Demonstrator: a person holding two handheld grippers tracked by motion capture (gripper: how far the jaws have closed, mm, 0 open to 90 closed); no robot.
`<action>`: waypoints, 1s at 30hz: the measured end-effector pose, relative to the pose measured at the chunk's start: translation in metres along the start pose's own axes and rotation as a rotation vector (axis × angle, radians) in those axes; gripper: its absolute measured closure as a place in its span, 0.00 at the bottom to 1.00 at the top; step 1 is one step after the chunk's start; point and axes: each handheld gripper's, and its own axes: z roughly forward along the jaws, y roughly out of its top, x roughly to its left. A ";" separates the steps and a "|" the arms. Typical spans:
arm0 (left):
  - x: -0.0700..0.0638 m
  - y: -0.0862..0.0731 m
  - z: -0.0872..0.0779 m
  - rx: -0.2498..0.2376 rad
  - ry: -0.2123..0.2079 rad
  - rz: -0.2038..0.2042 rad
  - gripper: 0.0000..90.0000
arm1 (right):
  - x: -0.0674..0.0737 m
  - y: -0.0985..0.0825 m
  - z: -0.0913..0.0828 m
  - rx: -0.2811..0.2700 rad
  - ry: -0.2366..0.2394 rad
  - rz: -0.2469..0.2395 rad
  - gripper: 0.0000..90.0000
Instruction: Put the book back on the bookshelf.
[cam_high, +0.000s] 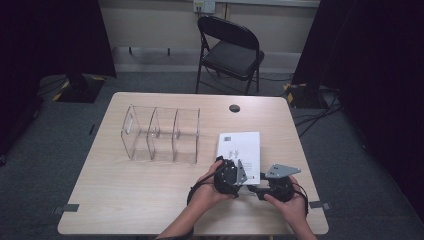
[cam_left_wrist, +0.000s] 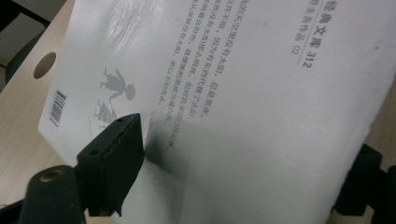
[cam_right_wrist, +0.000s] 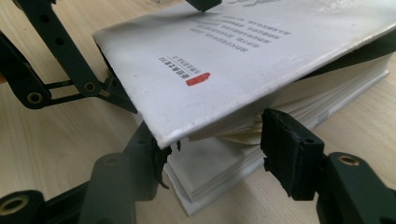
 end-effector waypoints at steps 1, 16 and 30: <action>0.001 0.001 0.000 -0.001 -0.001 0.010 0.21 | -0.001 0.000 0.000 0.004 -0.001 -0.001 0.47; 0.000 0.003 -0.002 0.005 -0.013 -0.007 0.23 | -0.010 -0.001 0.016 0.037 -0.070 -0.018 0.46; 0.000 0.002 -0.002 -0.003 -0.015 -0.022 0.22 | -0.014 -0.004 0.018 0.020 -0.039 -0.009 0.41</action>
